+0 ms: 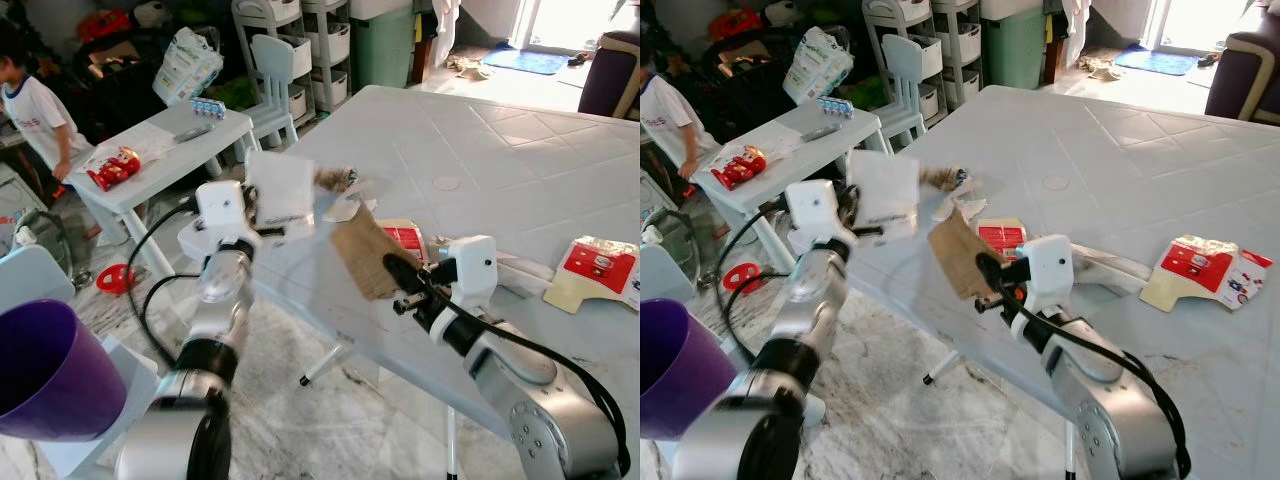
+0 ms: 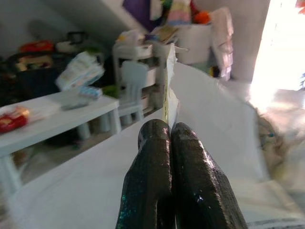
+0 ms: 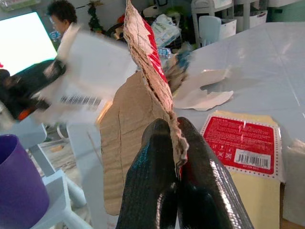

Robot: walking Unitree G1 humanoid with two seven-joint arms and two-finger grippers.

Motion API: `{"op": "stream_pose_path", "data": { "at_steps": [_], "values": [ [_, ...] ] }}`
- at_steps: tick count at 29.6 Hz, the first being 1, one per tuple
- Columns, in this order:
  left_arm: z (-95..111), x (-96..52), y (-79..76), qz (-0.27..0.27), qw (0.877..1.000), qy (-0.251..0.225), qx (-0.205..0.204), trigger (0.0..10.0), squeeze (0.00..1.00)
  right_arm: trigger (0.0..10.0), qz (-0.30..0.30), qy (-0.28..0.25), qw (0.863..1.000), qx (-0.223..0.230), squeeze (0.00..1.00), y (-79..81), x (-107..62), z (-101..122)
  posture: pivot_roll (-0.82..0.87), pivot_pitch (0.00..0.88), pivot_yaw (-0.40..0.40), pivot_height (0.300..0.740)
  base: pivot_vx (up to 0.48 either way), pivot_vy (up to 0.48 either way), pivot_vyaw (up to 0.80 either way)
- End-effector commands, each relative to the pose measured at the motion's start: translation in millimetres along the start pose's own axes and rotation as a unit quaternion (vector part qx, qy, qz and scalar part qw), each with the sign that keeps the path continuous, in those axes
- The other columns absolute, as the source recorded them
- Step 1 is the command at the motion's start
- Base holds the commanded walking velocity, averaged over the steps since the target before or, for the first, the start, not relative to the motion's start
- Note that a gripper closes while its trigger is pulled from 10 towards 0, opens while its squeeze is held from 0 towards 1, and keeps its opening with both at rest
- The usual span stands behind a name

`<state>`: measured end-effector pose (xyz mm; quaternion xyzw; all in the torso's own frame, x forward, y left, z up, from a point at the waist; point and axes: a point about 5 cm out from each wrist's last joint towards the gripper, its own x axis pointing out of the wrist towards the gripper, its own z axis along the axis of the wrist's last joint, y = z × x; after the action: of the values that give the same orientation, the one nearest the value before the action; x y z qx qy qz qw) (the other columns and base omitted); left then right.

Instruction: Picking trash to rubbish bin

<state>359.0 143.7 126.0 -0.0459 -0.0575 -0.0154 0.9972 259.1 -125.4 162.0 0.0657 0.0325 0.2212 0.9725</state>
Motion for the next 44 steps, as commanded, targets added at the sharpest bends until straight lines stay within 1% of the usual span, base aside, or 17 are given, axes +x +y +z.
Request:
{"op": "stream_pose_path", "data": {
  "at_steps": [1,2,3,4,7,9,11,12,14,15,16,17,19,23,28,32,44],
  "values": [
    [8.8,-5.0,2.8,-0.014,1.0,-0.018,0.021,0.0,0.0,0.0,-0.005,-0.01,1.0,0.003,0.0,-0.8,4.1,2.6,-0.12,0.0,0.088,0.74,0.0,0.0,0.0],
    [8.8,-5.0,2.8,-0.014,1.0,-0.018,0.021,0.0,0.0,0.0,-0.005,-0.01,1.0,0.003,0.0,-0.8,4.1,2.6,-0.12,0.0,0.088,0.74,0.0,0.0,0.0],
    [5.6,-12.4,6.3,-0.012,1.0,-0.01,0.021,0.0,0.0,0.0,-0.007,-0.011,1.0,0.003,0.0,-1.5,5.9,1.9,-0.1,0.0,0.084,0.74,0.0,0.0,0.0],
    [5.6,-12.4,6.3,-0.012,1.0,-0.01,0.021,0.0,0.0,0.0,-0.007,-0.011,1.0,0.003,0.0,-1.5,5.9,1.9,-0.1,0.0,0.084,0.74,0.0,0.0,0.0],
    [5.6,-33.8,19.0,0.005,1.0,-0.003,0.026,0.0,0.0,0.0,-0.004,-0.02,1.0,0.006,0.0,-0.8,11.7,2.9,-0.07,0.0,0.082,0.74,0.0,0.0,0.0],
    [6.6,-36.9,20.4,0.008,1.0,-0.003,0.028,0.0,0.0,0.0,-0.003,-0.022,1.0,0.007,0.0,-0.7,12.4,3.1,-0.07,0.0,0.082,0.74,0.0,0.0,0.0],
    [12.1,-53.7,28.2,0.019,0.999,-0.011,0.043,0.0,0.0,0.0,-0.003,-0.025,1.0,0.007,0.0,-1.2,14.2,3.2,-0.04,0.0,0.073,0.74,0.0,0.0,0.0],
    [12.1,-53.7,28.2,0.019,0.999,-0.011,0.043,0.0,0.0,0.0,-0.003,-0.025,1.0,0.007,0.0,-1.2,14.2,3.2,-0.04,0.0,0.073,0.74,0.0,0.0,0.0],
    [14.5,-72.8,34.0,0.024,0.998,-0.014,0.062,0.0,0.0,0.0,-0.003,-0.029,1.0,0.007,0.0,-1.4,15.7,2.9,-0.03,0.0,0.068,0.74,0.0,0.0,0.0],
    [14.5,-72.8,34.0,0.024,0.998,-0.014,0.062,0.0,0.0,0.0,-0.003,-0.029,1.0,0.007,0.0,-1.4,15.7,2.9,-0.03,0.0,0.068,0.74,0.0,0.0,0.0],
    [13.7,-78.6,34.9,0.023,0.997,-0.011,0.069,0.0,0.0,0.0,-0.003,-0.03,1.0,0.007,0.0,-1.3,16.4,2.8,-0.03,0.0,0.065,0.74,0.0,0.0,0.4],
    [13.7,-78.6,34.9,0.023,0.997,-0.011,0.069,0.0,0.0,0.0,-0.003,-0.03,1.0,0.007,0.0,-1.3,16.4,2.8,-0.03,0.0,0.065,0.74,0.0,0.0,0.4],
    [9.0,-84.4,36.3,0.023,0.997,-0.002,0.071,0.0,0.0,0.0,-0.001,-0.031,0.999,0.005,0.0,-0.6,18.2,2.9,-0.03,0.0,0.06,0.74,0.0,0.0,0.8],
    [10.2,-85.7,35.1,0.024,0.997,0.007,0.067,0.0,0.0,0.0,0.003,-0.034,0.999,0.003,0.0,0.6,20.5,3.3,-0.02,0.0,0.055,0.74,0.0,0.0,0.8],
    [15.9,-82.3,25.4,0.01,0.999,0.017,0.049,0.0,0.0,0.0,0.007,-0.038,0.999,-0.003,0.0,0.9,22.7,3.7,-0.03,0.0,0.059,0.74,0.0,0.0,0.8],
    [18.0,-82.4,22.3,0.004,0.999,0.021,0.048,0.0,0.0,0.0,0.006,-0.04,0.999,-0.005,0.0,0.5,23.0,3.9,-0.03,0.0,0.064,0.74,0.0,0.0,0.8],
    [20.2,-78.4,23.1,0.014,0.999,0.037,0.035,0.0,0.0,0.0,0.013,-0.042,0.999,-0.009,0.0,3.8,23.8,2.6,-0.04,0.0,0.059,0.74,0.0,0.0,0.8]
  ]
}}
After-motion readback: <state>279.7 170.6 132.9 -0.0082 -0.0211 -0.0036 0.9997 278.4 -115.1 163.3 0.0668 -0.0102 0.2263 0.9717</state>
